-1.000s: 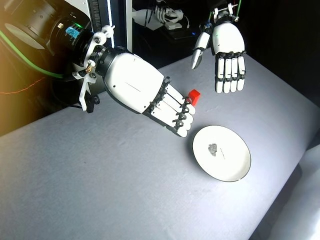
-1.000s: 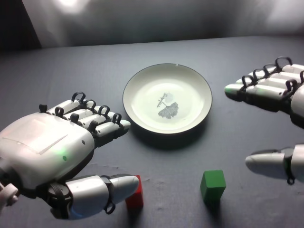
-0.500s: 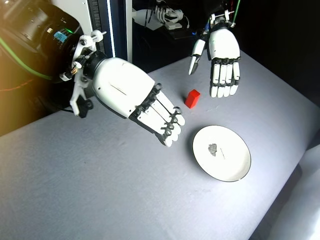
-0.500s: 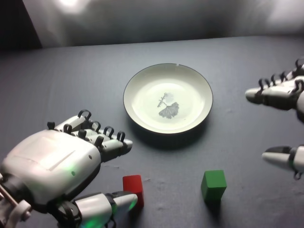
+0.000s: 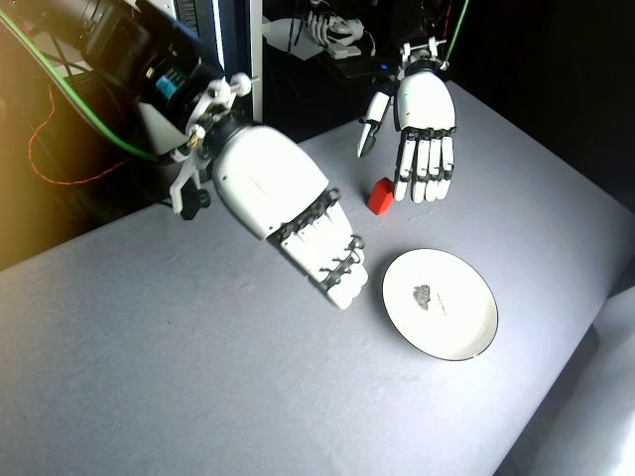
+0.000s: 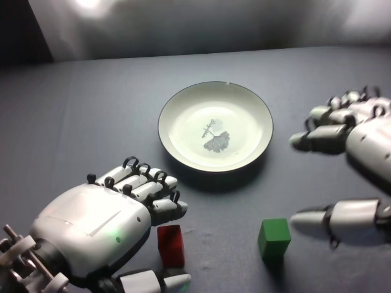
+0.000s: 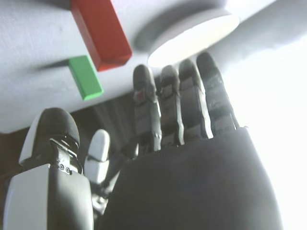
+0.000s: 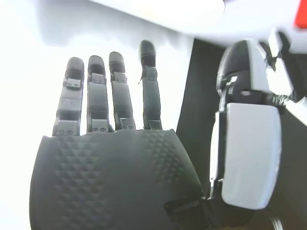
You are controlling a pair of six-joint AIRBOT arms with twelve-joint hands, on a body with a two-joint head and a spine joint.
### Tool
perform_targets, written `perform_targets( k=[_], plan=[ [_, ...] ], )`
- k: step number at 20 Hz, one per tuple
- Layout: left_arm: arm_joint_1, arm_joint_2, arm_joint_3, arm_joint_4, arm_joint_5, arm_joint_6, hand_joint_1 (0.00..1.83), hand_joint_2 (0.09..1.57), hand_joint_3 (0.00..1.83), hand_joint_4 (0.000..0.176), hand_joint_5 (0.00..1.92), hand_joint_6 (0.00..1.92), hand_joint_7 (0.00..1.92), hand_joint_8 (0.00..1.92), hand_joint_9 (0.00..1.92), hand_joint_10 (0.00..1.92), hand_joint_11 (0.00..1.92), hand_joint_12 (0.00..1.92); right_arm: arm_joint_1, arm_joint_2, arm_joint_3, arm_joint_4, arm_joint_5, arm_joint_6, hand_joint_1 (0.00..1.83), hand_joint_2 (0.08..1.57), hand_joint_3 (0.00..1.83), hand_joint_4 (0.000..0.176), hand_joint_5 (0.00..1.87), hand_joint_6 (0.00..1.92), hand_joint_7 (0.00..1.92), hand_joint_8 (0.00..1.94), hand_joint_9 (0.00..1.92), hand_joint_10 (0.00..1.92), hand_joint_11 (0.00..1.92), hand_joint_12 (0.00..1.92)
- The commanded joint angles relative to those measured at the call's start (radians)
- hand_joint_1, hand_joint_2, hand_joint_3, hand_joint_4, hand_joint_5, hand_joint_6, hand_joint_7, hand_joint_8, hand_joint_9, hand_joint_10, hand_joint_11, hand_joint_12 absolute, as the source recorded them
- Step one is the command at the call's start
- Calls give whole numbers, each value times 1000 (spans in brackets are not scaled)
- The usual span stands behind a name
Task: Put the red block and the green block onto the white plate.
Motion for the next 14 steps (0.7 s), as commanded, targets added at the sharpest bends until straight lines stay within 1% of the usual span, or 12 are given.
perform_targets(
  k=[1, 4, 5, 6, 7, 8, 9, 10, 11, 12, 13, 14],
  plan=[
    [-1, -3, 5, 45, -94, 0, 395, 1158, 0, 0, 506, 5, 207, 1, 108, 0, 0, 450, 14, 0, -4, -58, 46, -1, 642, 896, 0, 92, 470, 10, 169, 10, 56, 9, 11, 15],
    [0, -16, 22, 50, -94, 4, 451, 1139, 0, 0, 547, 18, 240, 12, 125, 8, 0, 450, 14, -38, -4, -53, 37, -39, 655, 888, 0, 102, 515, 15, 192, 2, 77, 7, 8, 23],
    [1, -21, 29, 50, -94, 5, 481, 1128, 0, 0, 565, 17, 253, 8, 133, 7, 0, 429, 14, -54, -4, -52, 41, -52, 684, 888, 0, 96, 537, 17, 191, 1, 70, 3, 1, 4],
    [1, -28, 37, 50, -94, 5, 493, 1130, 0, 0, 574, 6, 257, 3, 122, 3, 0, 378, 14, -70, -2, -48, 49, -65, 725, 896, 2, 84, 569, 26, 175, 0, 78, 5, 0, 0],
    [1, -31, 42, 51, -94, 5, 493, 1130, 0, 0, 574, 6, 257, 3, 122, 3, 0, 378, 13, -82, 1, -48, 59, -70, 725, 896, 2, 84, 569, 26, 175, 0, 78, 5, 0, 0],
    [1, -35, 46, 52, -94, 5, 534, 1126, 0, 0, 592, 9, 267, 4, 121, 2, 0, 324, 8, -97, 9, -48, 63, -71, 721, 899, 3, 92, 574, 25, 193, 7, 79, 5, 9, 4],
    [1, -39, 51, 52, -94, 5, 540, 1117, 0, 0, 621, 14, 301, 9, 142, 7, 0, 357, 1, -120, 25, -48, 63, -71, 760, 897, 1, 73, 600, 18, 236, 5, 97, 6, 1, 0],
    [1, -43, 55, 52, -94, 6, 521, 1124, 1, 0, 627, 14, 305, 7, 136, 3, 0, 358, -7, -140, 40, -48, 63, -71, 777, 896, 0, 72, 614, 19, 254, 7, 122, 14, 1, 0],
    [1, -47, 61, 53, -94, 6, 530, 1131, 2, 0, 633, 11, 306, 4, 123, 3, 0, 293, -14, -161, 57, -48, 64, -74, 786, 897, 1, 68, 621, 19, 261, 8, 124, 13, 6, 3],
    [1, -51, 67, 54, -94, 6, 556, 1128, 0, 0, 652, 16, 304, 2, 114, 0, 0, 277, -17, -171, 67, -48, 67, -74, 855, 872, 0, 45, 672, 18, 298, 4, 156, 12, 12, 9],
    [1, -55, 72, 55, -94, 6, 580, 1128, 1, 0, 686, 19, 309, 0, 113, 0, 0, 292, -18, -179, 76, -48, 67, -74, 877, 876, 0, 36, 683, 16, 306, 2, 161, 10, 16, 13],
    [1, -59, 76, 55, -94, 6, 580, 1128, 1, 0, 686, 19, 309, 0, 113, 0, 0, 292, -19, -188, 82, -48, 67, -74, 877, 876, 0, 36, 683, 16, 306, 2, 161, 10, 16, 13]
  ],
)
